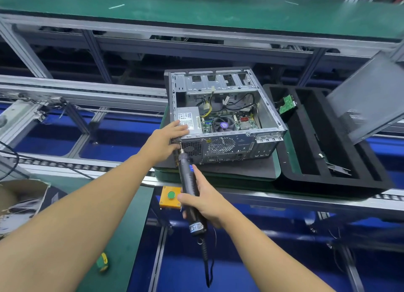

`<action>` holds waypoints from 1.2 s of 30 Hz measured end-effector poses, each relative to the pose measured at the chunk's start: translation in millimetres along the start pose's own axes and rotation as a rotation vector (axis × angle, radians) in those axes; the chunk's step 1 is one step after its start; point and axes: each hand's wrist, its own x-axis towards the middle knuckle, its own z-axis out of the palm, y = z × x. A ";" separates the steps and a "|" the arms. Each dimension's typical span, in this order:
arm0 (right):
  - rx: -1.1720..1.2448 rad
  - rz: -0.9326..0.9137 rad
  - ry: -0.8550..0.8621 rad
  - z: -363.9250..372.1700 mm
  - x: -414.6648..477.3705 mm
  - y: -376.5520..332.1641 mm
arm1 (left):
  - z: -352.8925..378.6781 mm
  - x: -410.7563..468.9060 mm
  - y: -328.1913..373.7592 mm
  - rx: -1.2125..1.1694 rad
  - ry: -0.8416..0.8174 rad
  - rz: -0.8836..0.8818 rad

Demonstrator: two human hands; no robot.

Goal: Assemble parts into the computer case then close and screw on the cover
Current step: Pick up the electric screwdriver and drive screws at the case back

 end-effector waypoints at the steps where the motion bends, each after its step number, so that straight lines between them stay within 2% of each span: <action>1: 0.034 -0.007 -0.005 2.8 -0.9 -2.3 | 0.0 0.2 0.1 0.007 -0.002 0.004; 14: 0.105 0.055 0.011 6.1 -0.9 -8.8 | -1.8 0.6 -0.3 0.042 -0.002 0.021; 29: -0.048 0.019 0.056 -21.4 -15.2 -2.1 | -11.1 2.8 2.3 0.048 -0.040 0.045; 33: -0.007 -0.034 0.072 -41.9 -24.3 -12.7 | -11.2 7.1 20.7 0.132 0.128 0.189; 36: -0.006 -0.080 0.090 -57.7 -32.0 -25.0 | -2.0 16.7 48.0 0.094 0.229 0.150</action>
